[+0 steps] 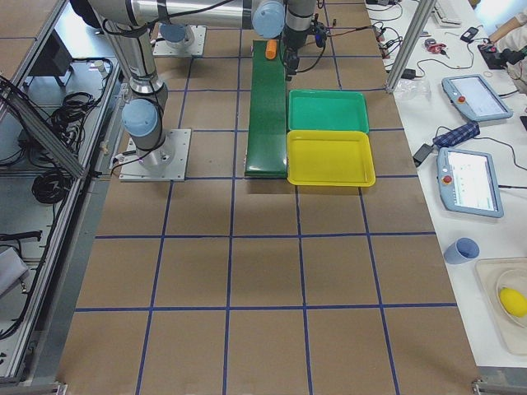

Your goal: Sort buttons by color to trays

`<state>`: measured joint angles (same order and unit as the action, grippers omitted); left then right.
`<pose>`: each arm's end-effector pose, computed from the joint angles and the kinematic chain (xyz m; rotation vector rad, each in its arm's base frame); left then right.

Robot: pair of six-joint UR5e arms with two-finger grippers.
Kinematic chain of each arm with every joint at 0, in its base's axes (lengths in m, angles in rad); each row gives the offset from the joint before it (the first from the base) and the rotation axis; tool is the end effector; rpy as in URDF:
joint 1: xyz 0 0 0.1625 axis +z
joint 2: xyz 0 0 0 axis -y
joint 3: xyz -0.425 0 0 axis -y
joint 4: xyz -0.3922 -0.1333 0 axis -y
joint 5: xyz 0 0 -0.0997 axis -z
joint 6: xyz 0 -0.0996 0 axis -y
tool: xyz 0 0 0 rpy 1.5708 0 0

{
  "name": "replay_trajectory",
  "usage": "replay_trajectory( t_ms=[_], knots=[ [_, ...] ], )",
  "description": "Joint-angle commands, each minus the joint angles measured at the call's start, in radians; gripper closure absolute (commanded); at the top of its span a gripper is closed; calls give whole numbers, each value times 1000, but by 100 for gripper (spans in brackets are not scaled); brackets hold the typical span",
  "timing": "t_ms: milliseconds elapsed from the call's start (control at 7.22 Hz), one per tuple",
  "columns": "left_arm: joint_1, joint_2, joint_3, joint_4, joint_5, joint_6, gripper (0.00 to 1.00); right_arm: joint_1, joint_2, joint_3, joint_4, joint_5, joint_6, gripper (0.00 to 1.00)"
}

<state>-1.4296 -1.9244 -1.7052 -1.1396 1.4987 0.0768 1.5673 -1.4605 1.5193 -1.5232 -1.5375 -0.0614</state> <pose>-0.0564 -0.6014 0.2725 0.1017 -3.0612 -0.0745 0.1348 -0.5273 0.4523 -0.0870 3.0994 0.1633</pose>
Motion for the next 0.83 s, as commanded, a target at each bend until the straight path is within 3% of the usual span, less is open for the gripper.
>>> replay_trajectory(
  t_ms=[0, 692],
  knots=[
    [3, -86, 21, 82, 2, -95, 0, -1, 0, 1, 0, -1, 0, 0],
    [5, -122, -45, 113, 66, -183, 0, 0, 0, 1, 0, -1, 0, 0]
  ],
)
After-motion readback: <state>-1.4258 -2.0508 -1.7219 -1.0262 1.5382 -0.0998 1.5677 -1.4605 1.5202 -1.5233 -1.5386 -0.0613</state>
